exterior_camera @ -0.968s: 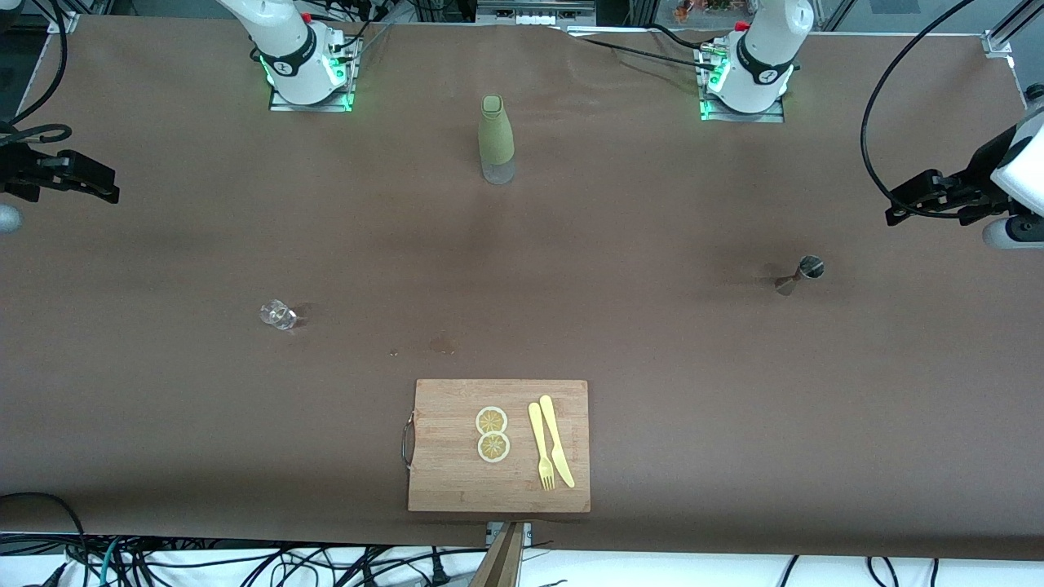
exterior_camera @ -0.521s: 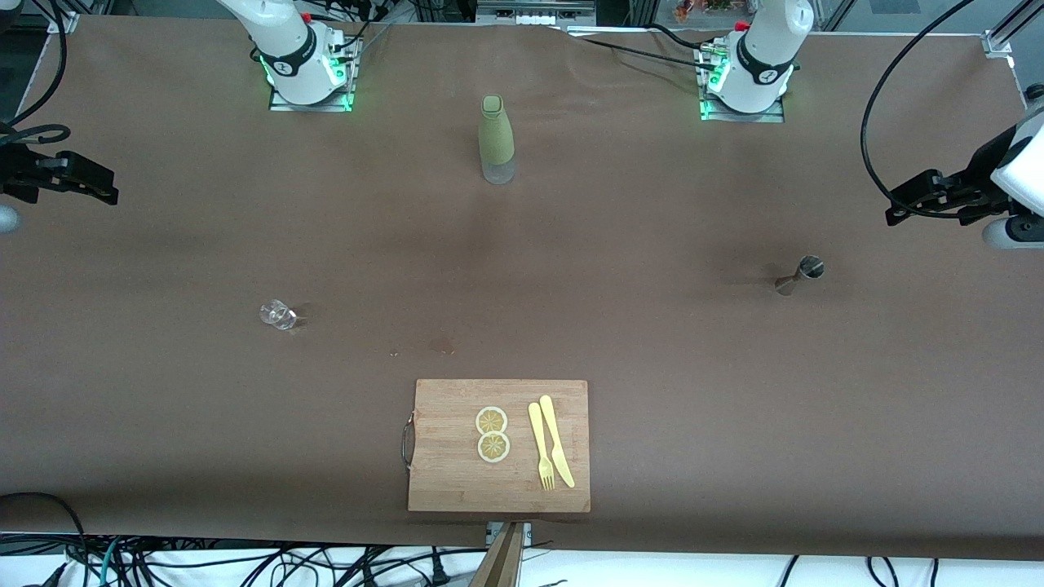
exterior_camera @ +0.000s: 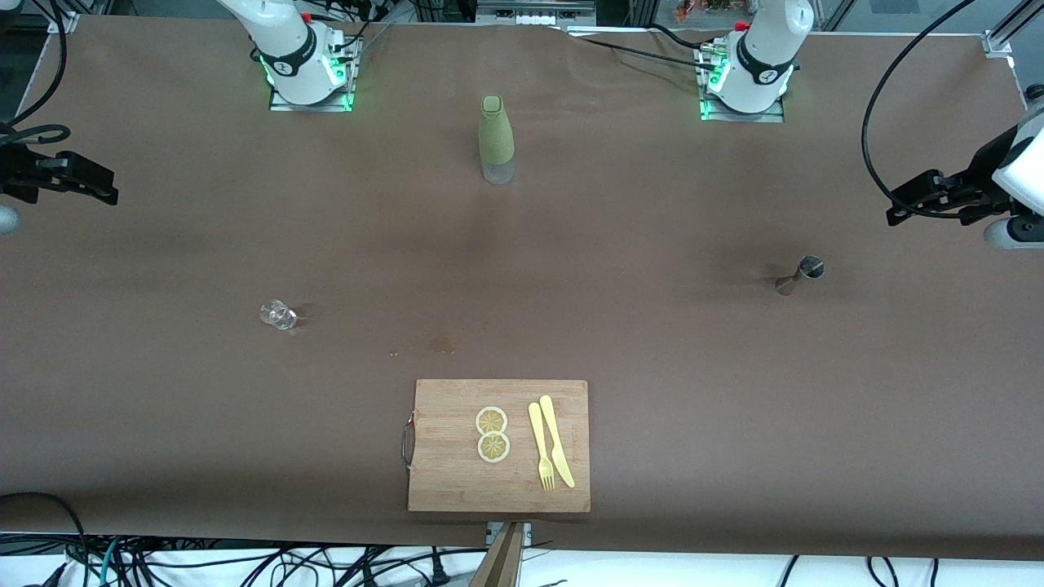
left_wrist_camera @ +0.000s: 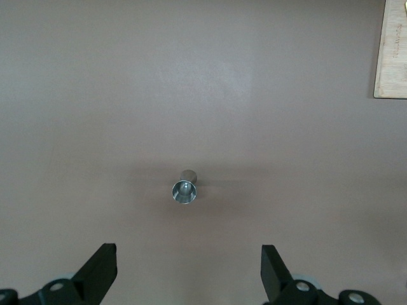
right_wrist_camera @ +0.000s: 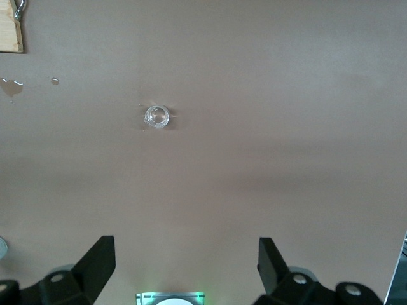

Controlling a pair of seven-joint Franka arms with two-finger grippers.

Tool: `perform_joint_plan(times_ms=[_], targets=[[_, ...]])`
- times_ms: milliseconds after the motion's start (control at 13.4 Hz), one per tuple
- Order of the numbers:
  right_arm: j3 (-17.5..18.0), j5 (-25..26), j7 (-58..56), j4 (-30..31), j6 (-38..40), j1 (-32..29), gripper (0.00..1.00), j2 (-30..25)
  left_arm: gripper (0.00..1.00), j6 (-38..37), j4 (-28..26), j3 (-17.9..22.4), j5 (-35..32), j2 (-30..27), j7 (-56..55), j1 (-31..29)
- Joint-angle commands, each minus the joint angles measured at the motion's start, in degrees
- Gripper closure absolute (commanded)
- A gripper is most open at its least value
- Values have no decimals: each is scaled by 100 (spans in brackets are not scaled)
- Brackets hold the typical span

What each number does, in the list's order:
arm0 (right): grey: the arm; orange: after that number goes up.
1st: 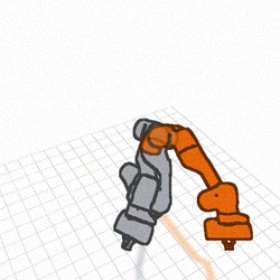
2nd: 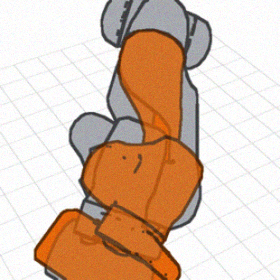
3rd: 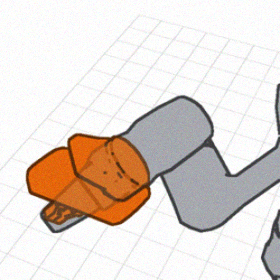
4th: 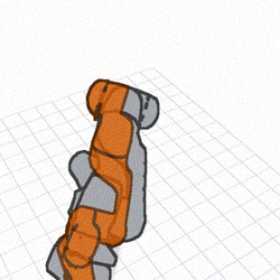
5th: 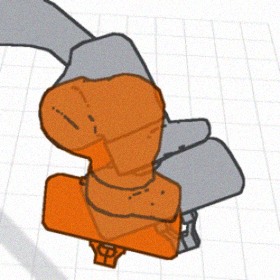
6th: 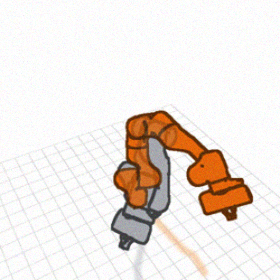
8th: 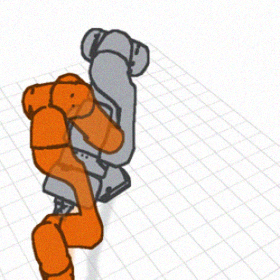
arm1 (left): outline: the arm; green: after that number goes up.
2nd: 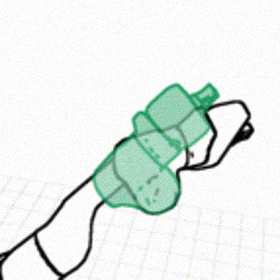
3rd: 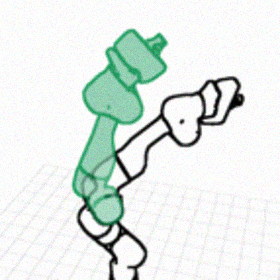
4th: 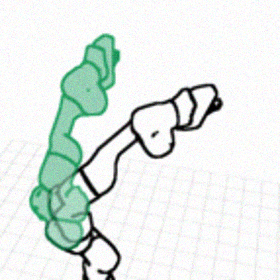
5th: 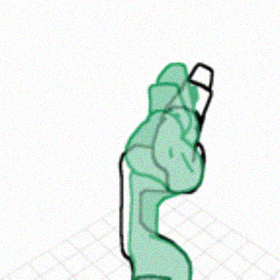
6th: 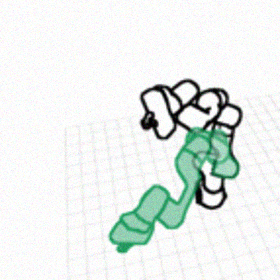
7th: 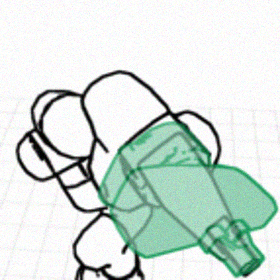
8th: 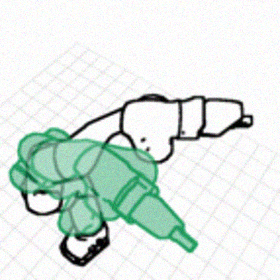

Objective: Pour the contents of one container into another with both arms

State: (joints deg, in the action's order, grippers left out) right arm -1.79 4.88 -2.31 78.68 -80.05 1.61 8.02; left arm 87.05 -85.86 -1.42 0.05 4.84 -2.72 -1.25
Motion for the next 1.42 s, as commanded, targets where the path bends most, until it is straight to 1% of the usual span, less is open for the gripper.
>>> perform_joint_plan(times_ms=[0, 1341], targets=[[12, 40, -86, -73, 7, -29, 0, 24, 0, -22, -19, -7, -93, -36, 87, -7], [12, 40, -86, -73, -2, -29, 0, 33, 0, -66, -19, -7, -119, -18, 70, 11]])
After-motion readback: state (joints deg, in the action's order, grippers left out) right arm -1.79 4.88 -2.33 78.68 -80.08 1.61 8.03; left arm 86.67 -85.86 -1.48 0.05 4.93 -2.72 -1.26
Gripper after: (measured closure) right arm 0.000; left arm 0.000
